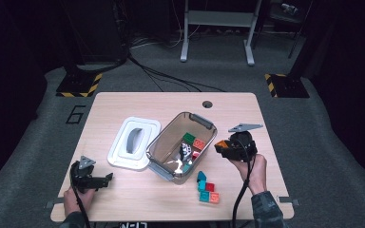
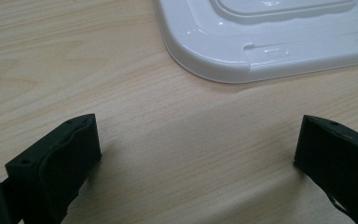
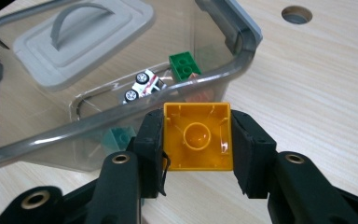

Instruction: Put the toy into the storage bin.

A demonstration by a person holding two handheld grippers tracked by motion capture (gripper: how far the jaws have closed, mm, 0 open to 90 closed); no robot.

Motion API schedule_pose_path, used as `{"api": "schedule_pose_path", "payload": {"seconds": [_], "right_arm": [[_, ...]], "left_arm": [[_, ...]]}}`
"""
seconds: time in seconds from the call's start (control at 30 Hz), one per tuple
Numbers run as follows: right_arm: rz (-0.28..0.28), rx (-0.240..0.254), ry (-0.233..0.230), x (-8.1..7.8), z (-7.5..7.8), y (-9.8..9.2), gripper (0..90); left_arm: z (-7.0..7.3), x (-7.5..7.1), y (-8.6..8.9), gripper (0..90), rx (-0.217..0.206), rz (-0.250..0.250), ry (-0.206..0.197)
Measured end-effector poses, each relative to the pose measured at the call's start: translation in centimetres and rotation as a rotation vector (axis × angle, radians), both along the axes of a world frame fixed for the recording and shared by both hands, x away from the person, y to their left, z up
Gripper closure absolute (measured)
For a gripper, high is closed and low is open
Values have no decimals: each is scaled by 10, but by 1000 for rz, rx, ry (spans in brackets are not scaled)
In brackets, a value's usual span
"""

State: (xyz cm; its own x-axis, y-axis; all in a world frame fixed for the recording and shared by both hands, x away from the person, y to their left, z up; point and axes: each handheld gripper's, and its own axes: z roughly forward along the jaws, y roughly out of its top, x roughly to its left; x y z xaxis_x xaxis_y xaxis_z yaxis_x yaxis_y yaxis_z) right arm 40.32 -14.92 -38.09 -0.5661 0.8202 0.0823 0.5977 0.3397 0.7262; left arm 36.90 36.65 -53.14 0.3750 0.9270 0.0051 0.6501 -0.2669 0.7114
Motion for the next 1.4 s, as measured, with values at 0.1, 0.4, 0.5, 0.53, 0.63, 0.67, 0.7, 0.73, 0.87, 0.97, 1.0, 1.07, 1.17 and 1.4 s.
{"api": "schedule_pose_path", "payload": {"seconds": [0.1, 0.4, 0.5, 0.53, 0.63, 0.67, 0.7, 0.73, 0.87, 0.97, 1.0, 1.07, 1.17, 1.4], "right_arm": [[8, -1, -6, 1, 3, 2, 587], [34, -8, -16, 5, 17, 19, 587], [51, -14, -22, 7, 20, 25, 587], [61, -17, -27, 8, 21, 27, 587], [69, -18, -26, 10, 22, 33, 586], [84, -24, -23, 12, 23, 38, 587], [84, -24, -23, 12, 23, 38, 587], [96, -31, -20, 14, 22, 45, 587], [122, -51, -4, 18, 19, 59, 587], [136, -61, 2, 20, 15, 64, 587], [142, -67, 13, 20, 14, 67, 587], [156, -81, 27, 21, 9, 72, 586], [166, -91, 37, 22, 7, 74, 586], [183, -127, 61, 20, -3, 79, 585]], "left_arm": [[0, 0, 0, 0, 1, 0, 0], [0, 0, 0, 0, 0, 0, 0], [0, 0, 0, 0, 1, -1, 1], [0, 0, 0, 0, 1, -1, 1], [0, 0, 0, 0, 0, -1, 1], [0, 0, 0, 0, 0, 0, 0], [0, 0, 0, 0, 0, 0, 0], [0, 0, 0, 0, 0, -1, 0], [0, 0, 0, 0, 0, -1, 0], [0, 0, 0, 0, 1, -1, 0], [0, 0, 0, 0, 0, 0, 0], [0, 0, 0, 0, 1, -1, 0], [0, 0, 0, 0, 0, -1, 0], [0, 0, 0, 0, 0, -1, 1]]}}
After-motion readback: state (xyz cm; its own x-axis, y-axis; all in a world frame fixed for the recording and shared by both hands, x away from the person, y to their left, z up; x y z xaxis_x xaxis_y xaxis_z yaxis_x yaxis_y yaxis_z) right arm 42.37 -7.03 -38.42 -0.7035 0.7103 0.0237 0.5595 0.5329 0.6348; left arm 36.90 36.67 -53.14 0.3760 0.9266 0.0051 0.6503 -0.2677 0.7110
